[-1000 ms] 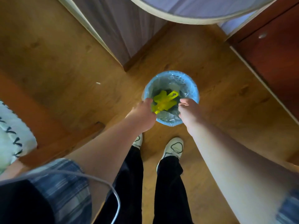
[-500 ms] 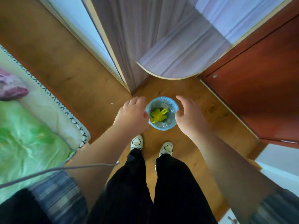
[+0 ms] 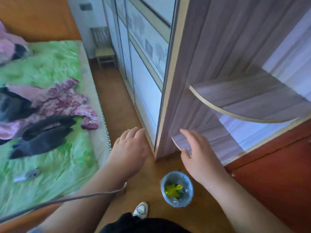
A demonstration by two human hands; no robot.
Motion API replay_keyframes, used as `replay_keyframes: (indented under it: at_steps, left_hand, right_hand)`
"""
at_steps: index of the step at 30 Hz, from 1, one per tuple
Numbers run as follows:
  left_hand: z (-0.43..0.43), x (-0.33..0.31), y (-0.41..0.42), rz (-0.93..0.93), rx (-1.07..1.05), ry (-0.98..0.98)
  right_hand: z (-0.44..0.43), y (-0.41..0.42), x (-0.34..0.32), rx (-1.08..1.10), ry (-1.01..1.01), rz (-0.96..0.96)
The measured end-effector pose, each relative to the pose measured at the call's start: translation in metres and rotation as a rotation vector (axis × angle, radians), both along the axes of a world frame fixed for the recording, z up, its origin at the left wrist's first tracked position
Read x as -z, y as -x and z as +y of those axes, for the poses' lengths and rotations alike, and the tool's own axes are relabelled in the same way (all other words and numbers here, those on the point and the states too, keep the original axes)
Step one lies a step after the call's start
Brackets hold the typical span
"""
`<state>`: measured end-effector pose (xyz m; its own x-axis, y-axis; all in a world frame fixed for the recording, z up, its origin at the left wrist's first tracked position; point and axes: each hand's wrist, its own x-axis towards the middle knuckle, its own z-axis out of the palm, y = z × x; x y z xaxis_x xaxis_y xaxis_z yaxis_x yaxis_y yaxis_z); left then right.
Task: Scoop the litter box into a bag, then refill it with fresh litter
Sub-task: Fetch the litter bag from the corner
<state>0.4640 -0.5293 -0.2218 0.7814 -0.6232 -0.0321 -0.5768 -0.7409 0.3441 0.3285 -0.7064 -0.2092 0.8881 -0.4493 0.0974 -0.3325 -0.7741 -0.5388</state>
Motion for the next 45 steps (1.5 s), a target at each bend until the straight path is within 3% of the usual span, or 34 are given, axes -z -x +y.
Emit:
replay_keyframes:
  at_steps: [8, 17, 24, 30, 37, 45]
  left_hand:
    - [0.084, -0.008, 0.088, 0.023, -0.392, 0.048]
    - [0.171, -0.004, 0.188, 0.094, -0.740, 0.038]
    - [0.263, 0.018, 0.256, 0.141, -0.962, 0.107]
    - [0.377, 0.012, 0.307, 0.114, -1.151, 0.138]
    - [0.560, -0.009, 0.416, 0.084, -1.358, 0.120]
    - [0.715, -0.017, 0.516, 0.109, -1.567, 0.102]
  right_hand:
    - [0.033, 0.019, -0.011, -0.310, 0.076, -0.074]
    - [0.107, 0.049, -0.008, -0.612, 0.039, 0.045]
    - [0.179, 0.064, -0.012, -0.820, 0.135, 0.108]
    - [0.309, 0.079, -0.019, -1.028, 0.160, 0.125]
    - [0.525, 0.121, -0.023, -1.252, 0.058, 0.119]
    - [0.703, 0.162, -0.019, -1.398, 0.027, 0.124]
